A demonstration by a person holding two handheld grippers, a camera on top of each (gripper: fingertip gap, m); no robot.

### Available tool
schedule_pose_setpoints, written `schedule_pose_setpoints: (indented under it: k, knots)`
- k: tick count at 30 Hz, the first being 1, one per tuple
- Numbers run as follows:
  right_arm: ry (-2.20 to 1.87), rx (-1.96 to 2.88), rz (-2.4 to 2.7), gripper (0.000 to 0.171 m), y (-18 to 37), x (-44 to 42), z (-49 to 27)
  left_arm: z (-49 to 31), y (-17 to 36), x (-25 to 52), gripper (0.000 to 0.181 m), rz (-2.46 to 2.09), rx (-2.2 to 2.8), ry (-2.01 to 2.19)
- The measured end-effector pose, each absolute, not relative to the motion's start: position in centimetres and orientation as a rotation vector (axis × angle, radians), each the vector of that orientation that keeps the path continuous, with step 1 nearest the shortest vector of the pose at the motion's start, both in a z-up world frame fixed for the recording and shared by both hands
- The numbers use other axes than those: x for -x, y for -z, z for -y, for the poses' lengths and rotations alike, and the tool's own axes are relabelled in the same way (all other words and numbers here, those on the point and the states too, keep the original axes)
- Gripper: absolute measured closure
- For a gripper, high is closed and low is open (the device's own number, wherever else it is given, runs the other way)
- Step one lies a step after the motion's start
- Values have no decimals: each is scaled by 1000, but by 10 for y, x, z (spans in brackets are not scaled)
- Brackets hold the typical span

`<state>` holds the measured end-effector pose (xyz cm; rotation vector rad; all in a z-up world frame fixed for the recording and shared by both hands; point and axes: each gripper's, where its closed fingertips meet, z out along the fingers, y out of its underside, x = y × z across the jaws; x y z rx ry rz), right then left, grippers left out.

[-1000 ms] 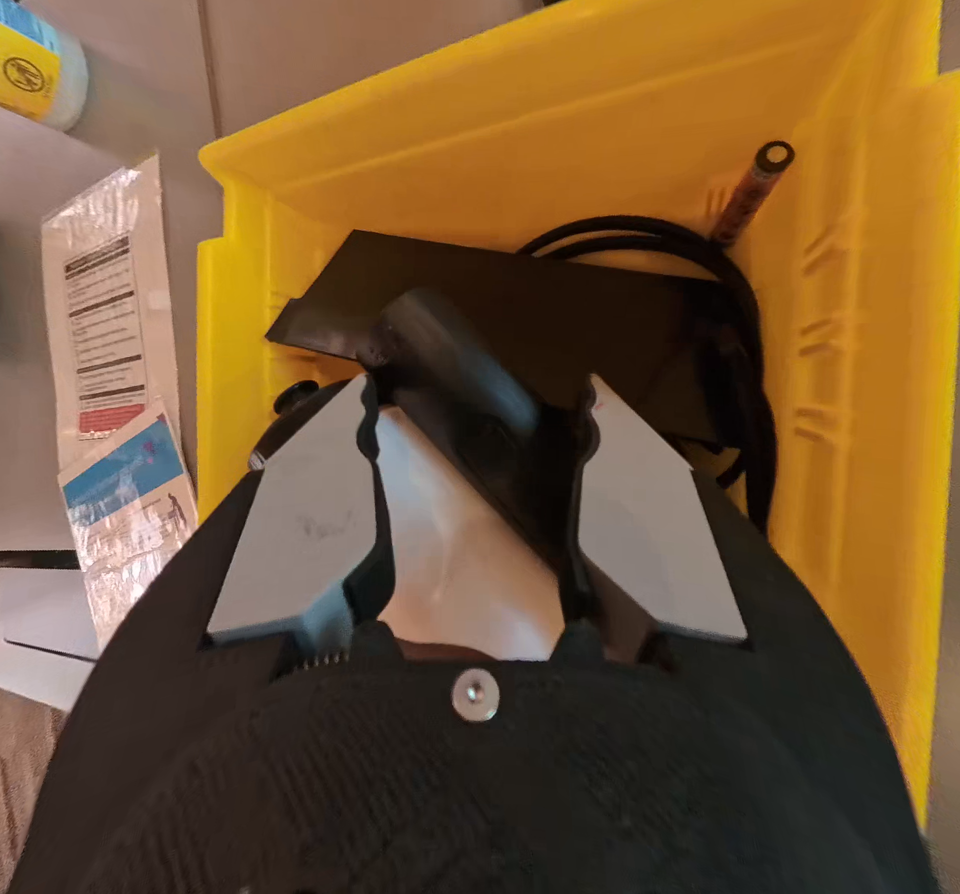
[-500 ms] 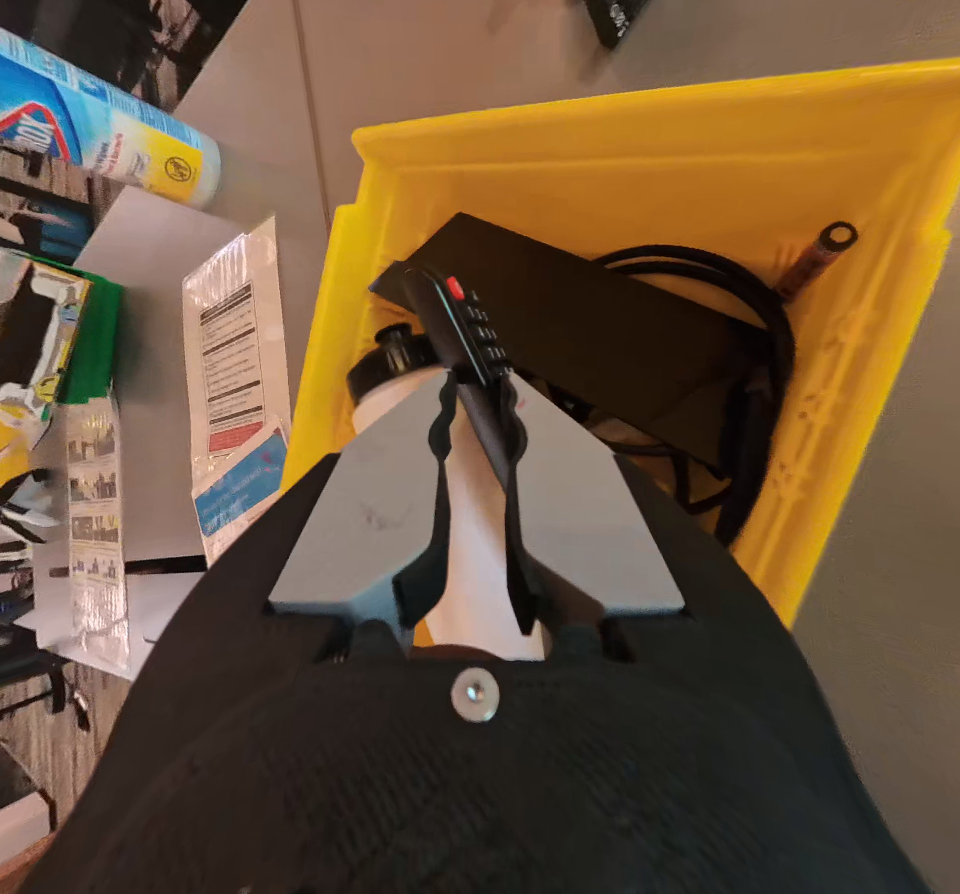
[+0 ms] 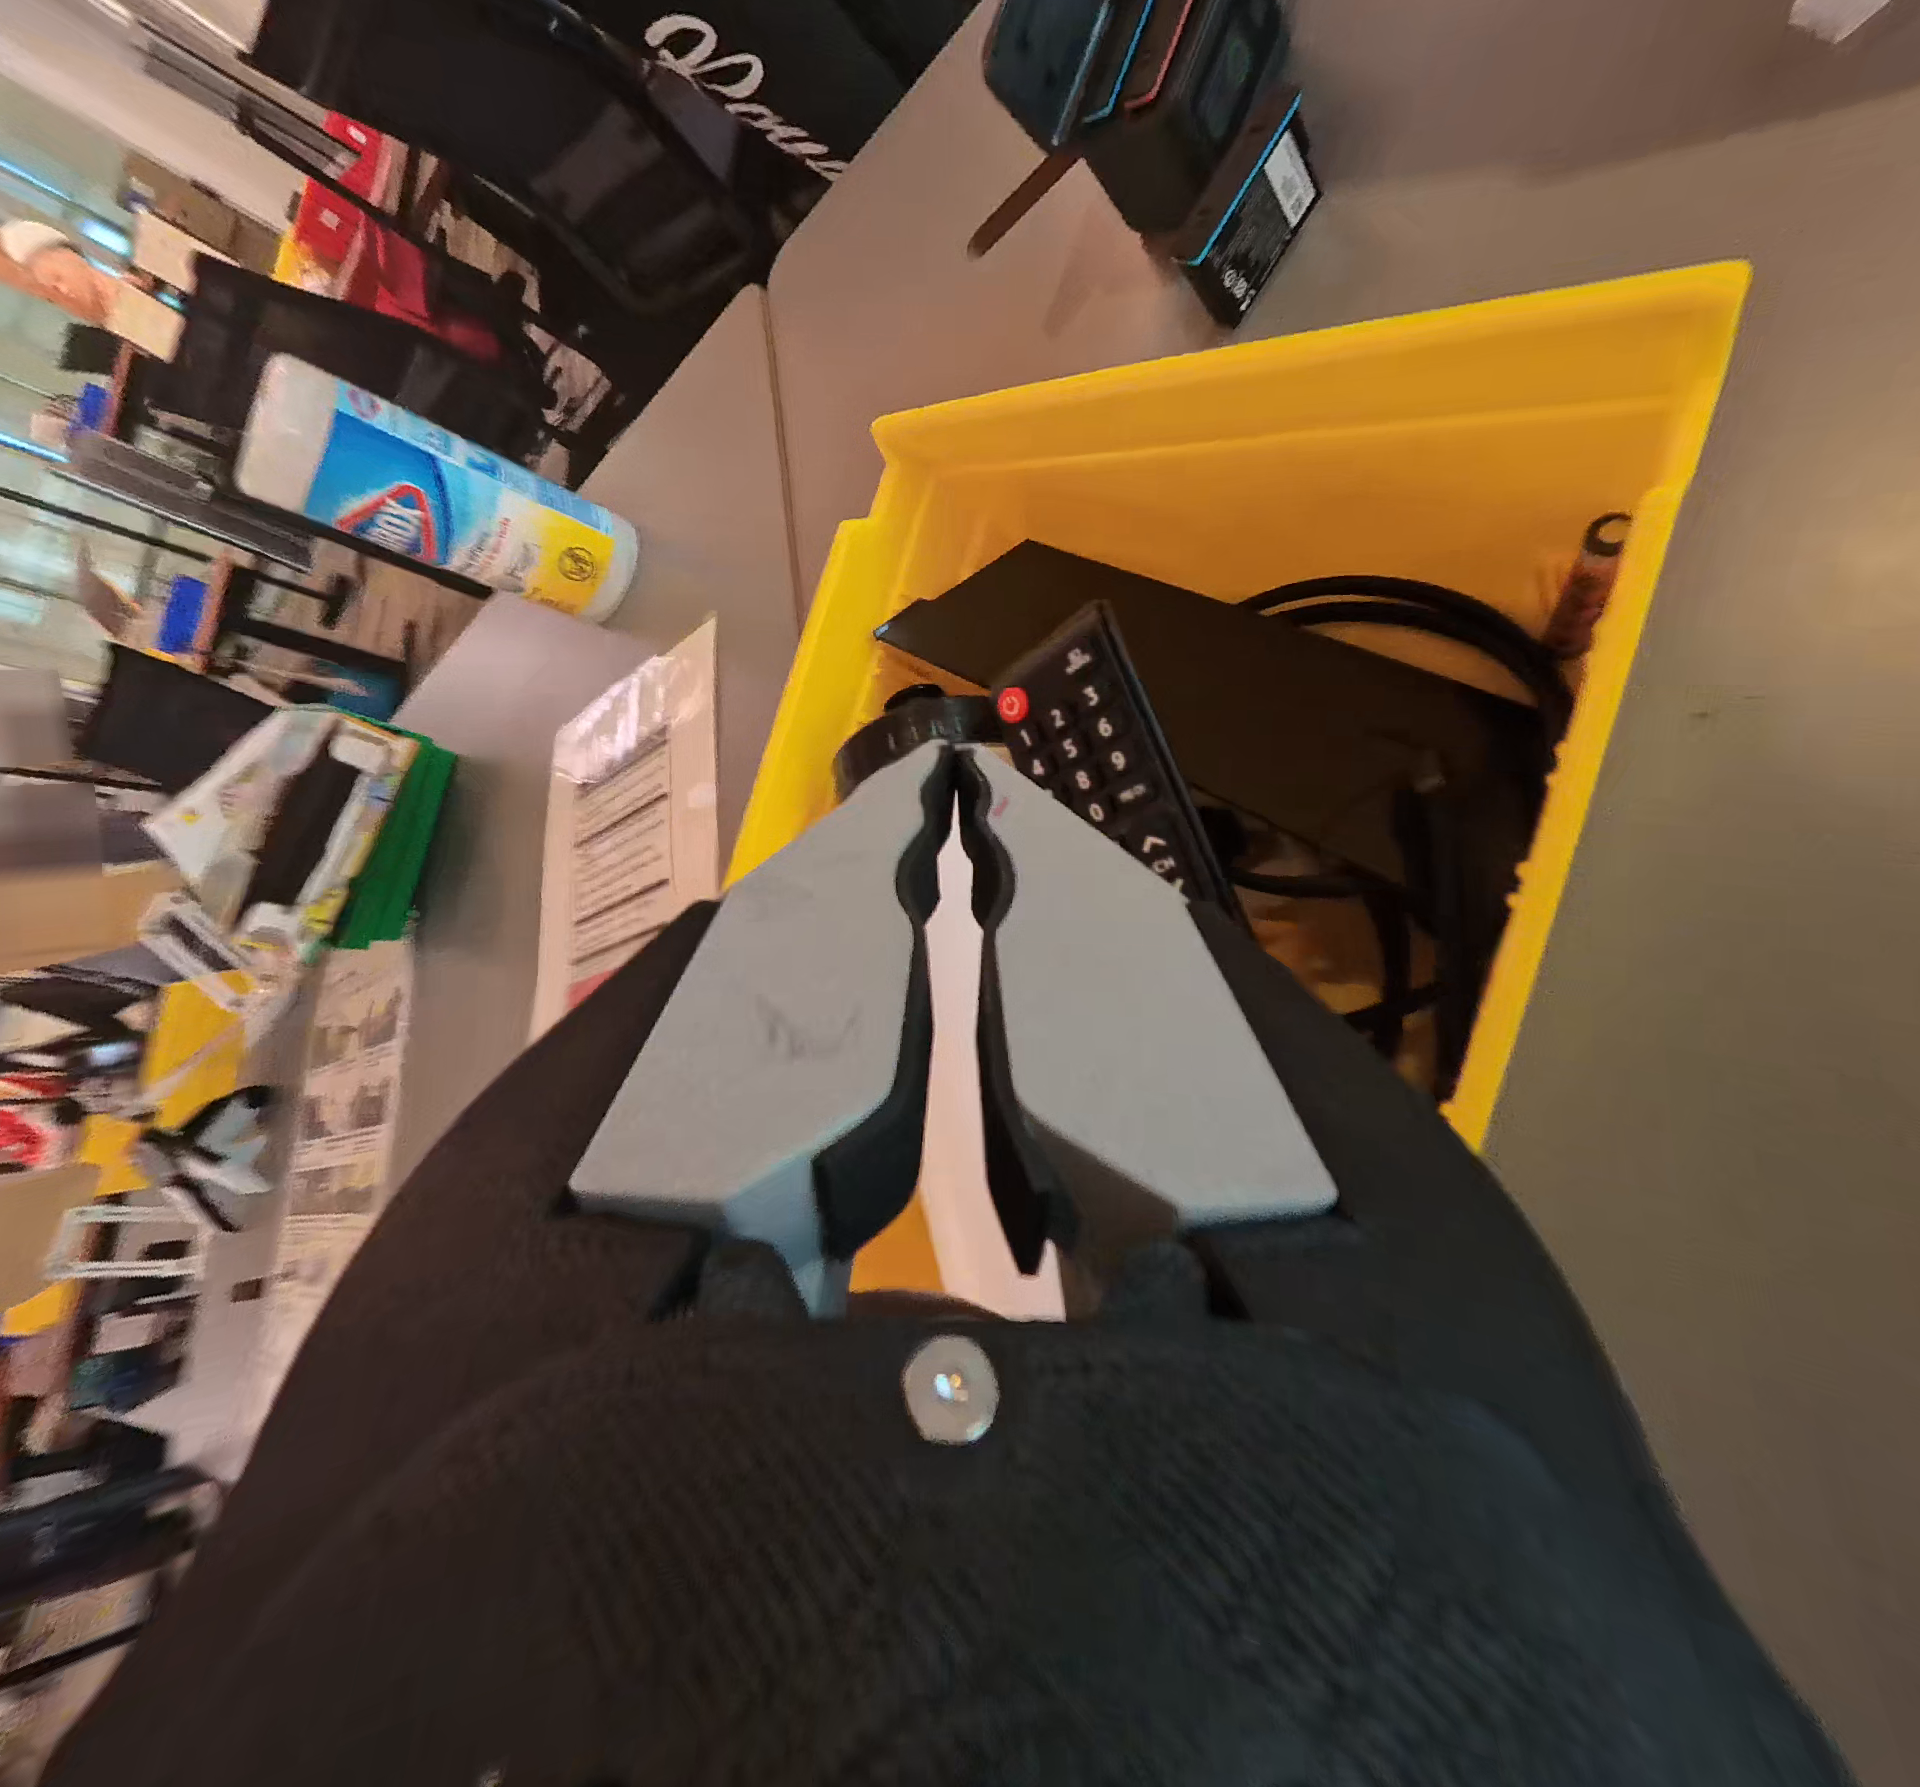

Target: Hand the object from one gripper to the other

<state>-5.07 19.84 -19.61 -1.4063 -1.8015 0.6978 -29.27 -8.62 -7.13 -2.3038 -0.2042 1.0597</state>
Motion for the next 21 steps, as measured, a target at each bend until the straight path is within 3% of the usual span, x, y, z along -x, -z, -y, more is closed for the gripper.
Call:
schedule_pose_setpoints:
  k: [7,14,21]
  knots:
    - [-707,1406,1732,124,189,49,-205,91,78,263,176,290,2200,-737]
    - [-664,1465,1753,110,198,49,-209,111,84,256,151,342,2145,-589]
    - [-689,1485,1732,109,196,49,-211,117,79,238,149,289,2105,-508]
